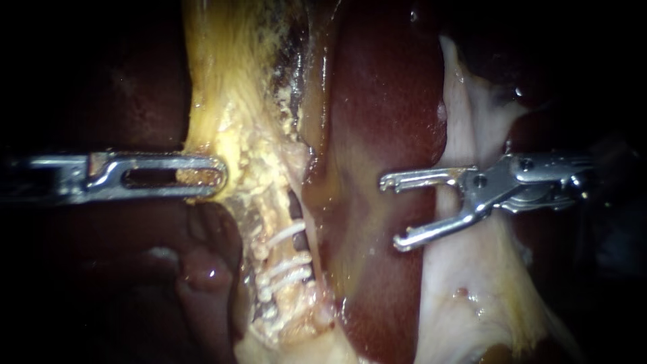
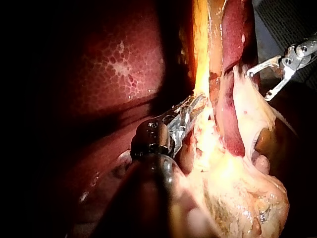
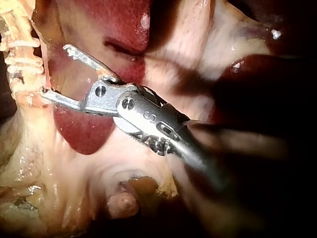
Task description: Going back third clip left tube
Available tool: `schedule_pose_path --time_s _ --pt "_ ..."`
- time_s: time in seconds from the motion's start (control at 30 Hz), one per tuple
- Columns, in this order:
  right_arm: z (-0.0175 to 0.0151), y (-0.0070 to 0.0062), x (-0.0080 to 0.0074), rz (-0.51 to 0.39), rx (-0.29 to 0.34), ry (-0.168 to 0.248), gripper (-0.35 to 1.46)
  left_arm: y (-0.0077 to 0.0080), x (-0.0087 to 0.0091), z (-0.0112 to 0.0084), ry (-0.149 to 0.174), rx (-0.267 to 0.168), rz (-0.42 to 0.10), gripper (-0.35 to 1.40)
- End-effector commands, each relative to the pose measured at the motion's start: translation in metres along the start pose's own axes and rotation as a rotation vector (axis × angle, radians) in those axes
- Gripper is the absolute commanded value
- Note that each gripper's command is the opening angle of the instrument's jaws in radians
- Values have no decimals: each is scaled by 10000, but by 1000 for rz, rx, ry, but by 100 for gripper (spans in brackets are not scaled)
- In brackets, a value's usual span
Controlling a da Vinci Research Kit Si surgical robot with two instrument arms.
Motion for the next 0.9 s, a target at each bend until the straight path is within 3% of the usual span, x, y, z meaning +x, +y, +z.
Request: schedule_pose_path --time_s 0.03,0.27,0.47,0.63,0.9 --pt "0 -1 0 -5 0 -1 60 3 1 3 -1 -1 2 -35" --pt "5 -4 0 -24 -3 -3 60 27 9 47 19 -13 13 -35" --pt "7 -4 0 -40 -14 -5 60 33 8 80 37 -22 16 -35" --pt "7 -4 2 -48 -25 -7 60 30 13 92 53 -21 17 -35" --pt "8 -3 4 -55 -39 -10 60 28 14 91 55 -23 17 -35"
